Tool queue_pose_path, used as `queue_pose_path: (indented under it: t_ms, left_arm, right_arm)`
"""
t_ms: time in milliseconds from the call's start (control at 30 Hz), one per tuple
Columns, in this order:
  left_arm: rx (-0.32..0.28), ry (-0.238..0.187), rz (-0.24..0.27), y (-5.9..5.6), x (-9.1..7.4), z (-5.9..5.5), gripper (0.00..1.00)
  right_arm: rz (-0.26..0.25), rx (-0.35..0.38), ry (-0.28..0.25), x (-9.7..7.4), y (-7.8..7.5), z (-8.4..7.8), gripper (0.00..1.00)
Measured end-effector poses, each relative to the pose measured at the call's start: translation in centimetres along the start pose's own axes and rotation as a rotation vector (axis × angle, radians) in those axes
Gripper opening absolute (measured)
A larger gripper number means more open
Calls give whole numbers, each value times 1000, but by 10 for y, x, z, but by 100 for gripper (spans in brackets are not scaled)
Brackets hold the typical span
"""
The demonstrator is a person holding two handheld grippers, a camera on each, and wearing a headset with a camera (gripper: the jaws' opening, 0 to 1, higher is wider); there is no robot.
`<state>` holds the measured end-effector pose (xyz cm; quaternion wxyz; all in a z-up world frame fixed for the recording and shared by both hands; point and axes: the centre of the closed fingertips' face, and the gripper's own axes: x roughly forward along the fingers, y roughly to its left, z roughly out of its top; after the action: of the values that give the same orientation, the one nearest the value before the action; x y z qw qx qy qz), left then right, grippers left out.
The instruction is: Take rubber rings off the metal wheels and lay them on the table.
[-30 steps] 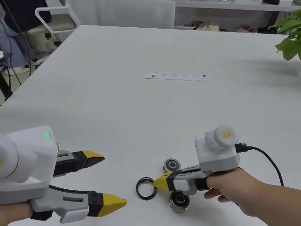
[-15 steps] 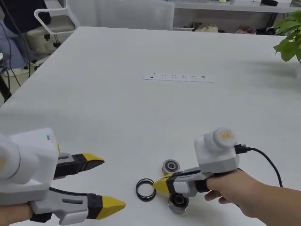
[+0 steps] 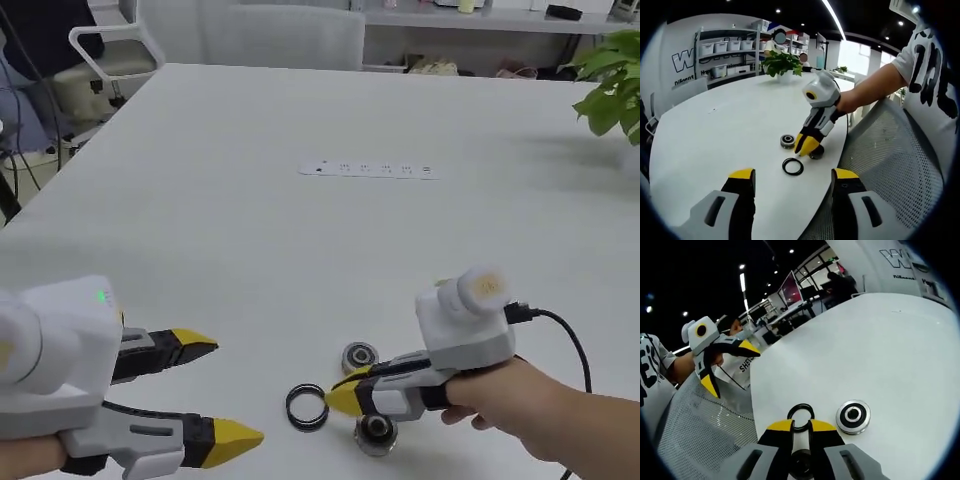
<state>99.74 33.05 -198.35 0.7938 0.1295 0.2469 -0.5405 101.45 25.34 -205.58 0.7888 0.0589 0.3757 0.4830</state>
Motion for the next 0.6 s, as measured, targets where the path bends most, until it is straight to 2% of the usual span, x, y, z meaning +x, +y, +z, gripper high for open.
queue_pose_path:
  t_ms: [300, 500, 600]
  left_arm:
    - [6, -11, 7, 1, -4, 5, 60]
    - [16, -13, 18, 2, -5, 9, 60]
    - [15, -22, 19, 2, -6, 12, 60]
  right_arm:
    - [-32, -49, -46, -18, 0, 13, 16]
    - [-67, -119, -79, -37, 1, 24, 20]
    - [-81, -128, -97, -45, 1, 27, 24]
